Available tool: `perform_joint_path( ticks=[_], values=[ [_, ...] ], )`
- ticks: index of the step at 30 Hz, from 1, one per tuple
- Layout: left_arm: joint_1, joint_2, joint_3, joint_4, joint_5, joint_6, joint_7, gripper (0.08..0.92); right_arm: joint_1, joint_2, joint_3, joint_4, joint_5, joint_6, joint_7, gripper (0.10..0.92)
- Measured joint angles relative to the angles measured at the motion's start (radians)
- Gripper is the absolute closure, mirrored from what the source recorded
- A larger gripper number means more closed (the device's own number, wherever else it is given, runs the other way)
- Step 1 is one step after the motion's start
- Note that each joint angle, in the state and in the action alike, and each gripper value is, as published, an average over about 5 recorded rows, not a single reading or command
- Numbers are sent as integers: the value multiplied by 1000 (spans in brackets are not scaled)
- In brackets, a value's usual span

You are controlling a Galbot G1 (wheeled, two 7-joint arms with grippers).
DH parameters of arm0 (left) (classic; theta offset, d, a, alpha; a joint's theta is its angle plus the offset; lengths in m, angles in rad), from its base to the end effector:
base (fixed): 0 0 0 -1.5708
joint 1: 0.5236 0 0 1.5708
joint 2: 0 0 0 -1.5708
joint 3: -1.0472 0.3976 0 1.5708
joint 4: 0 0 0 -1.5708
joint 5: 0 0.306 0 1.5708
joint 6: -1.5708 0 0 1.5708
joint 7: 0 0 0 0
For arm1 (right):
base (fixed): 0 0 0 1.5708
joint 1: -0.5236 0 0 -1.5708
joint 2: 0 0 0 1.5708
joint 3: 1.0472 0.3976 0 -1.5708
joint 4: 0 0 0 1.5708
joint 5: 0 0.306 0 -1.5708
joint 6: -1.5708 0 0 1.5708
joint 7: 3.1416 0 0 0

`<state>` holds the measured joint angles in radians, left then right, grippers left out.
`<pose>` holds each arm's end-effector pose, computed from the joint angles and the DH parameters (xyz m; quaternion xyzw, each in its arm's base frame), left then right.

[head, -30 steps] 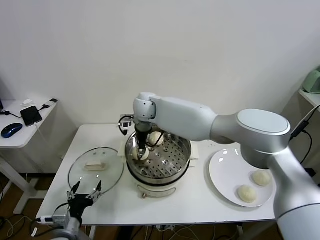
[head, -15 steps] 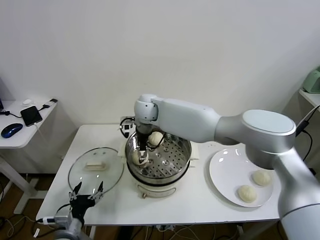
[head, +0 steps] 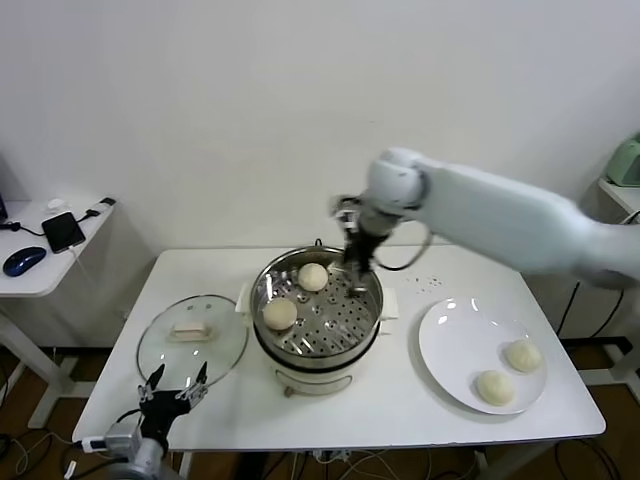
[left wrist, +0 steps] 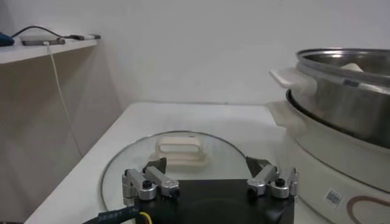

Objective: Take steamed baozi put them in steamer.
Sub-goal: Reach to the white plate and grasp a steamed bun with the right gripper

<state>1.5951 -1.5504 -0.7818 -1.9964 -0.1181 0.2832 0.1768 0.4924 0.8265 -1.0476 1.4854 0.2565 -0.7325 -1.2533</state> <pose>0.0895 0.0767 -0.3706 0.0262 -0.9810 0.0223 0.1910 0.5179 -0.0628 -0.0163 0.5096 -0.5782 0.4720 0.4280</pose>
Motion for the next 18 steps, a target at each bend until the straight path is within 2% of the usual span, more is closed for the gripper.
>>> perform_joint_path(
  ticks=[4,8,18],
  values=[
    [11,2,-6,-9,-17,4,5,177,-68,-146,57,52,-87,55,-61,203],
    [24,3,-3,-21,-22,6,8,177,-208,-242,169,76,-193,174,-105,202],
    [53,0,0,-34,-24,12,10,177,-582,-329,436,76,-401,401,-160,203]
  ],
)
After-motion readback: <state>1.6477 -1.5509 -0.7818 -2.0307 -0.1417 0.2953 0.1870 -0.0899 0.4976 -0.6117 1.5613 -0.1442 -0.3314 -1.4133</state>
